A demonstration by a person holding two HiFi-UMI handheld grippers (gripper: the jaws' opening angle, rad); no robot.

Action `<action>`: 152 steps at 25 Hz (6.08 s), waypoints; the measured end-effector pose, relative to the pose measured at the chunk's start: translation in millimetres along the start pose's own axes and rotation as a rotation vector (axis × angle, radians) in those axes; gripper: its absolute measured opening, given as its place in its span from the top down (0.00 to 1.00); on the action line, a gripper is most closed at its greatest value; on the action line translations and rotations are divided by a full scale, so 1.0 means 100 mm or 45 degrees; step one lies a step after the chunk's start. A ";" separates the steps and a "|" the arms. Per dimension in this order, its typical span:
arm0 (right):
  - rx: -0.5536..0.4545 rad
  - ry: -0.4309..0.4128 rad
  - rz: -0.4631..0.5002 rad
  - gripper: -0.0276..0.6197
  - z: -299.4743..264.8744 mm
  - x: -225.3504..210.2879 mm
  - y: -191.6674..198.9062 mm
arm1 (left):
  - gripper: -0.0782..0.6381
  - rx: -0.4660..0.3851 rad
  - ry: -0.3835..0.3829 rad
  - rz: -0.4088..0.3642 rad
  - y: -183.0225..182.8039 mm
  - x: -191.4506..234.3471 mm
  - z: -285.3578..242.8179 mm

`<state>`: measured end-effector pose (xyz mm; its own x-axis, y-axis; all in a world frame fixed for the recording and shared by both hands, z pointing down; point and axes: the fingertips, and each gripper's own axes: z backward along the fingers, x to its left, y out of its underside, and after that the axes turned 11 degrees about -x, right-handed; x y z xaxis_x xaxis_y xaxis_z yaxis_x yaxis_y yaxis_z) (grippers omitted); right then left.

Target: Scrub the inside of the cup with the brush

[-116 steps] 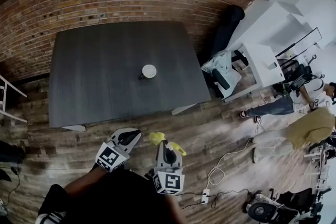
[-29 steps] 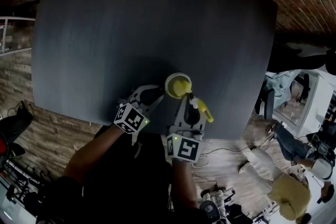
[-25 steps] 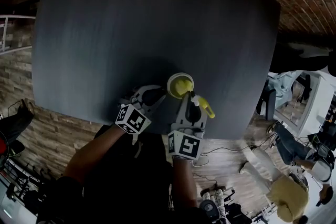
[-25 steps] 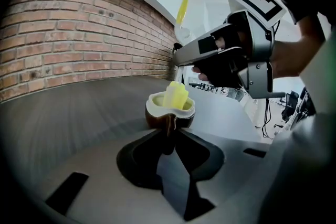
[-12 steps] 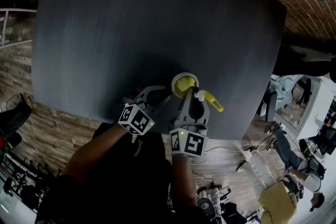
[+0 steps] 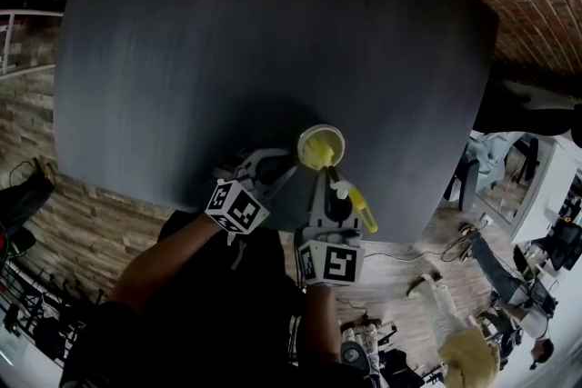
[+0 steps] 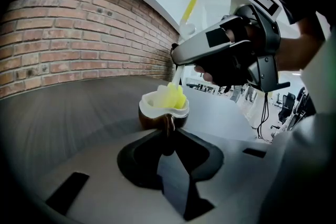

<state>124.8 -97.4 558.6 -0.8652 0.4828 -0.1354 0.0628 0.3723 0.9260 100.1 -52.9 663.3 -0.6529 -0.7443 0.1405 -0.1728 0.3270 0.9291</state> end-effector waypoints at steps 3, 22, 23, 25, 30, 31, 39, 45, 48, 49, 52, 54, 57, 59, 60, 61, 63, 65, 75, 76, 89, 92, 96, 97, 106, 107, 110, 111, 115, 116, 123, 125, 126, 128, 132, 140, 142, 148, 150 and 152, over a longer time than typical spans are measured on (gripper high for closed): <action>0.041 0.013 0.052 0.88 0.07 -0.01 0.06 | 0.77 0.003 -0.007 0.010 0.01 0.00 0.00; 0.137 0.114 0.311 0.88 0.05 -0.17 0.05 | 0.77 -0.001 -0.024 0.030 0.01 0.01 0.00; 0.124 0.114 0.306 0.88 0.04 -0.19 0.04 | 0.77 -0.001 -0.022 0.027 0.01 0.01 -0.01; 0.079 0.127 0.271 0.88 -0.01 -0.22 0.00 | 0.77 -0.001 -0.021 0.024 0.01 0.01 -0.01; -0.028 0.156 0.174 0.88 -0.13 -0.23 -0.09 | 0.77 -0.005 -0.010 0.025 0.02 -0.01 -0.01; -0.040 0.148 0.159 0.88 -0.15 -0.23 -0.08 | 0.77 -0.006 -0.005 0.029 0.02 -0.02 -0.01; -0.103 0.142 0.004 0.88 -0.30 -0.25 -0.12 | 0.77 -0.011 0.023 0.060 0.02 -0.04 -0.03; -0.116 0.092 -0.050 0.88 -0.31 -0.22 -0.14 | 0.77 -0.010 0.027 0.050 0.01 -0.04 -0.03; -0.113 0.055 -0.081 0.88 -0.31 -0.16 -0.12 | 0.77 -0.011 0.031 0.046 0.02 -0.03 -0.03; -0.110 0.043 -0.086 0.88 -0.30 -0.14 -0.11 | 0.77 -0.011 0.031 0.045 0.02 -0.03 -0.03; -0.088 0.014 -0.063 0.88 -0.26 -0.05 -0.11 | 0.77 -0.010 0.031 0.049 0.02 -0.03 -0.02; -0.055 -0.003 -0.047 0.88 -0.22 0.00 -0.09 | 0.77 -0.009 0.031 0.058 0.02 -0.02 0.00; -0.004 -0.004 -0.029 0.88 -0.11 0.02 -0.05 | 0.77 -0.008 0.027 0.068 0.03 -0.02 0.01; 0.032 0.019 0.005 0.88 -0.03 -0.01 0.00 | 0.77 -0.009 0.026 0.073 0.03 -0.01 0.01; 0.053 0.037 0.029 0.88 0.01 -0.03 0.03 | 0.77 -0.010 0.025 0.074 0.03 -0.01 0.02; 0.074 0.054 0.057 0.88 0.04 -0.05 0.05 | 0.77 -0.011 0.024 0.075 0.03 0.00 0.02; 0.107 0.082 0.119 0.88 0.07 -0.08 0.07 | 0.77 -0.014 0.024 0.081 0.03 0.00 0.03; 0.123 0.112 0.170 0.88 0.06 -0.10 0.06 | 0.77 -0.017 0.027 0.085 0.03 0.00 0.02; 0.009 0.167 0.212 0.88 -0.14 -0.25 -0.08 | 0.76 -0.026 0.042 0.092 0.02 0.00 -0.01; -0.012 0.165 0.192 0.88 -0.17 -0.25 -0.09 | 0.76 -0.025 0.044 0.089 0.02 0.00 -0.01; -0.112 0.150 0.099 0.88 -0.42 -0.20 -0.16 | 0.77 -0.028 0.059 0.094 0.03 -0.02 -0.02; -0.127 0.132 0.082 0.88 -0.45 -0.17 -0.16 | 0.77 -0.030 0.062 0.097 0.03 -0.02 -0.02; -0.135 0.092 0.050 0.88 -0.46 -0.10 -0.17 | 0.77 -0.029 0.063 0.095 0.03 -0.02 -0.01; -0.135 0.080 0.045 0.88 -0.45 -0.08 -0.17 | 0.77 -0.028 0.063 0.096 0.03 -0.02 -0.01; -0.091 -0.013 0.063 0.88 -0.26 0.04 -0.10 | 0.77 -0.027 0.053 0.098 0.02 -0.05 -0.02; -0.085 -0.024 0.072 0.88 -0.23 0.05 -0.10 | 0.77 -0.028 0.052 0.098 0.01 -0.05 -0.01; -0.063 -0.045 0.096 0.88 -0.14 0.07 -0.08 | 0.77 -0.028 0.049 0.101 0.01 -0.04 0.00; -0.059 -0.038 0.094 0.88 -0.12 0.07 -0.08 | 0.77 -0.028 0.047 0.102 0.01 -0.03 0.00; -0.055 0.012 0.140 0.88 0.01 -0.02 -0.09 | 0.77 -0.020 0.040 0.096 0.01 -0.04 -0.02; -0.051 0.022 0.152 0.88 0.06 -0.04 -0.08 | 0.76 -0.019 0.038 0.094 0.01 -0.04 -0.02; -0.090 0.055 0.161 0.89 0.24 -0.09 -0.13 | 0.76 -0.010 0.002 0.125 0.05 0.01 0.03; -0.112 0.060 0.155 0.89 0.27 -0.08 -0.20 | 0.76 0.000 0.001 0.135 0.07 0.02 0.08; -0.124 0.061 0.152 0.89 0.29 -0.07 -0.24 | 0.76 0.005 -0.001 0.140 0.07 0.03 0.10; -0.147 0.062 0.139 0.89 0.33 -0.07 -0.32 | 0.76 0.007 -0.009 0.138 0.06 0.05 0.17; -0.190 0.075 0.098 0.88 0.49 -0.06 -0.47 | 0.76 -0.033 -0.035 0.137 -0.08 0.02 0.34; -0.221 0.065 0.052 0.88 0.97 -0.13 -0.64 | 0.78 -0.179 -0.055 0.159 -0.66 -0.30 0.66; -0.238 0.063 0.035 0.89 1.09 -0.12 -0.71 | 0.81 -0.253 -0.078 0.150 -0.88 -0.40 0.74; -0.274 0.008 -0.023 0.89 1.51 0.10 -0.89 | 0.83 -0.362 -0.157 0.146 -1.35 -0.81 1.15; -0.284 -0.011 -0.029 0.88 1.61 0.13 -0.93 | 0.84 -0.374 -0.157 0.143 -1.42 -0.91 1.21; -0.285 -0.029 -0.034 0.88 1.68 0.17 -0.96 | 0.84 -0.388 -0.162 0.151 -1.49 -0.96 1.29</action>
<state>187.2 8.2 407.7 -0.8536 0.4936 -0.1663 -0.0739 0.2012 0.9768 93.8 45.2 467.1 -0.7452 -0.6267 0.2278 0.1255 0.2037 0.9710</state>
